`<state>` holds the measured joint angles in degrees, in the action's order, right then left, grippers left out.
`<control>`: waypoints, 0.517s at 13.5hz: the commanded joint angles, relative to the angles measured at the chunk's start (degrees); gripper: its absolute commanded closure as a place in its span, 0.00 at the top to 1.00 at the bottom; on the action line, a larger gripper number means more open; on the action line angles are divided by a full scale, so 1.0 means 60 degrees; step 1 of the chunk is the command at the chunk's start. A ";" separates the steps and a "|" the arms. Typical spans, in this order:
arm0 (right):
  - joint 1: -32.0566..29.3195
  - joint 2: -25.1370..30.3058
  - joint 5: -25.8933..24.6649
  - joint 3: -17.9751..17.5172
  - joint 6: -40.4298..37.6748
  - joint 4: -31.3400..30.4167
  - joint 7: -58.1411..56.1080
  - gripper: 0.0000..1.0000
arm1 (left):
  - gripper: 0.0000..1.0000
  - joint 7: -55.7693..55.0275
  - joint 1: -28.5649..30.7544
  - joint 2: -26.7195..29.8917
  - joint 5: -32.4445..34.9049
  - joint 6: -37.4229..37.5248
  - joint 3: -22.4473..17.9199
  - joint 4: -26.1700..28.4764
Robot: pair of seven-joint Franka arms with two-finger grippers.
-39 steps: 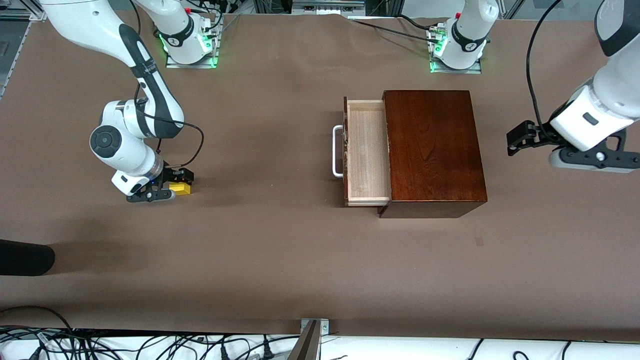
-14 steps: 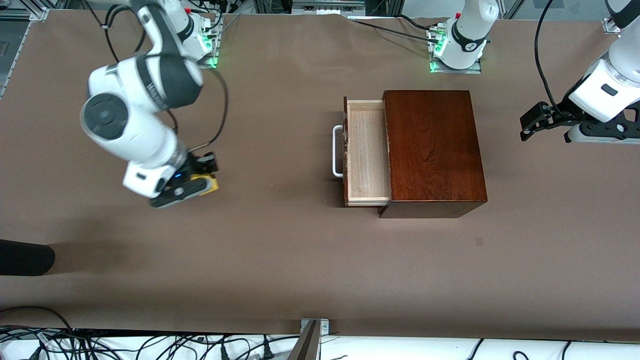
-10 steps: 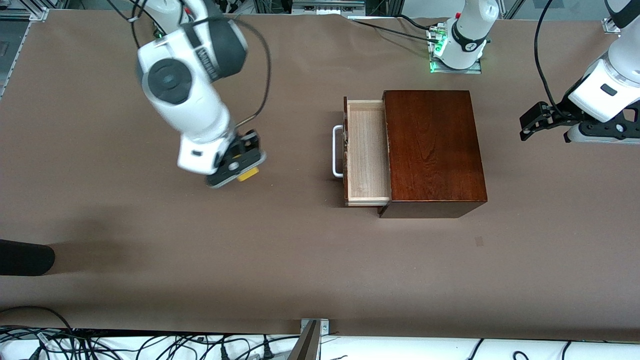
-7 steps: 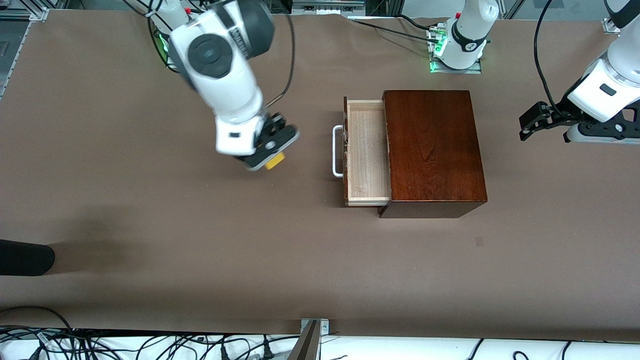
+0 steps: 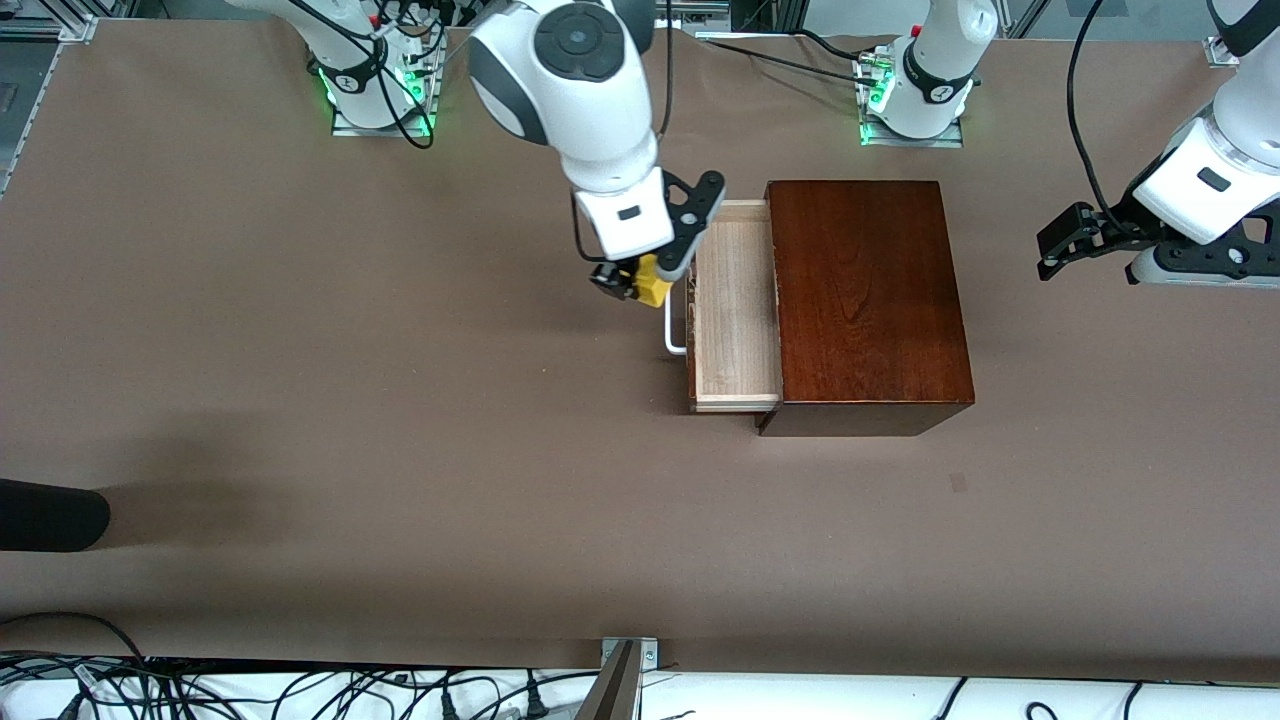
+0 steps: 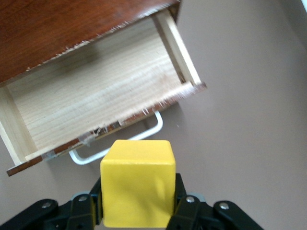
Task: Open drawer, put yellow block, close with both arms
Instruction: 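Carry the yellow cube with the right gripper over the open drawer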
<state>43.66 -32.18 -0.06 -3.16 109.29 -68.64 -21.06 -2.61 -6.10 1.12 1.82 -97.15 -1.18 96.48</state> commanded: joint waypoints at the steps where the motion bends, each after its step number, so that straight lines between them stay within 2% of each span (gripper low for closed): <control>1: 0.0558 -0.1196 -0.0122 0.0087 0.0342 0.1184 -0.0723 0.00 | 1.00 0.0187 0.0051 -0.0026 -0.0172 0.0166 0.0036 -0.0142; 2: 0.0778 -0.1489 -0.0137 0.0101 0.0547 0.1317 -0.0753 0.00 | 1.00 0.0186 0.0051 -0.0026 -0.0172 0.0166 0.0036 -0.0142; 5: 0.1234 -0.1989 -0.0926 0.0116 0.0959 0.1362 -0.1016 0.00 | 1.00 0.0172 0.0036 -0.0026 -0.0172 0.0166 0.0051 -0.0142; 7: 0.1249 -0.2049 -0.0943 0.0102 0.0945 0.1362 -0.1789 0.00 | 1.00 0.0172 0.0007 -0.0026 -0.0186 0.0166 0.0051 -0.0142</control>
<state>51.19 -43.39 -5.15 -3.01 115.76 -63.29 -26.76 -2.61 -6.13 1.12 1.82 -97.11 -1.05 96.48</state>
